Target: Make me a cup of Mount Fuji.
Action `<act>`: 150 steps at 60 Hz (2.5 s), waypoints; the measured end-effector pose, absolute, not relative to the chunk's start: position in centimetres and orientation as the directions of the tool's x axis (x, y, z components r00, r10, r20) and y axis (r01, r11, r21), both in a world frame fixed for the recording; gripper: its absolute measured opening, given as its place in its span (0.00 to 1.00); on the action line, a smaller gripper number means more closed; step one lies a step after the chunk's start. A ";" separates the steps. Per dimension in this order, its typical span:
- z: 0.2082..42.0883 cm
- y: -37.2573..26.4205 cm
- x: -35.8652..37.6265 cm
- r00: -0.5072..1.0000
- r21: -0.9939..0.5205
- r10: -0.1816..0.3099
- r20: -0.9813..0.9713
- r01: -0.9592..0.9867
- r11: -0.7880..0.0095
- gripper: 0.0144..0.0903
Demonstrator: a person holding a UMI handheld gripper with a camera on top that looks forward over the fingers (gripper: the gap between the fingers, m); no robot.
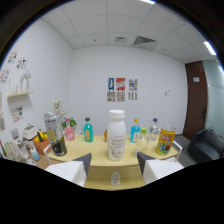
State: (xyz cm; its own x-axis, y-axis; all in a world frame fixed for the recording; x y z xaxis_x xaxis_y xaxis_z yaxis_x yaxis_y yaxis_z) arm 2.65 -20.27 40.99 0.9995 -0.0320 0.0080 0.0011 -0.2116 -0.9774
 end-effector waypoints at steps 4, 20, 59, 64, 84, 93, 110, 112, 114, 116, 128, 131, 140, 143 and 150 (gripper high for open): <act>42.0 -18.0 3.1 0.999 -0.983 -0.034 0.034 0.028 -0.179 0.94; 40.5 -9.9 4.1 1.000 -0.988 -0.026 0.006 0.002 -0.157 0.79; 45.0 -17.6 4.8 0.996 -0.998 0.057 -0.064 -0.062 -0.031 0.44; 42.3 -19.9 6.2 0.996 -0.996 0.054 -0.072 -0.069 -0.052 0.44; 19.2 -23.3 11.0 0.996 -0.936 -0.042 -0.083 -0.092 -0.340 0.44; 14.1 -22.9 13.0 0.981 -0.884 0.001 0.195 0.176 -0.432 0.44; 12.2 -21.5 13.2 0.537 -0.451 0.278 0.797 0.834 -0.318 0.44; 12.1 -21.4 13.1 0.468 -0.387 0.299 0.832 0.875 -0.292 0.44; 11.9 -21.4 13.1 0.401 -0.324 0.318 0.859 0.907 -0.270 0.44; 11.7 -21.4 13.2 0.335 -0.260 0.339 0.879 0.933 -0.249 0.44; 11.0 -20.7 13.3 -0.085 0.141 0.393 0.916 0.983 -0.115 0.44; 11.1 -20.7 13.0 -0.169 0.218 0.392 0.904 0.972 -0.083 0.44; 11.5 -20.1 12.8 -0.329 0.369 0.380 0.864 0.929 -0.035 0.44; 11.6 -20.2 12.6 -0.335 0.375 0.383 0.861 0.927 -0.030 0.44; 12.1 -20.3 12.1 -0.289 0.328 0.377 0.880 0.944 -0.042 0.44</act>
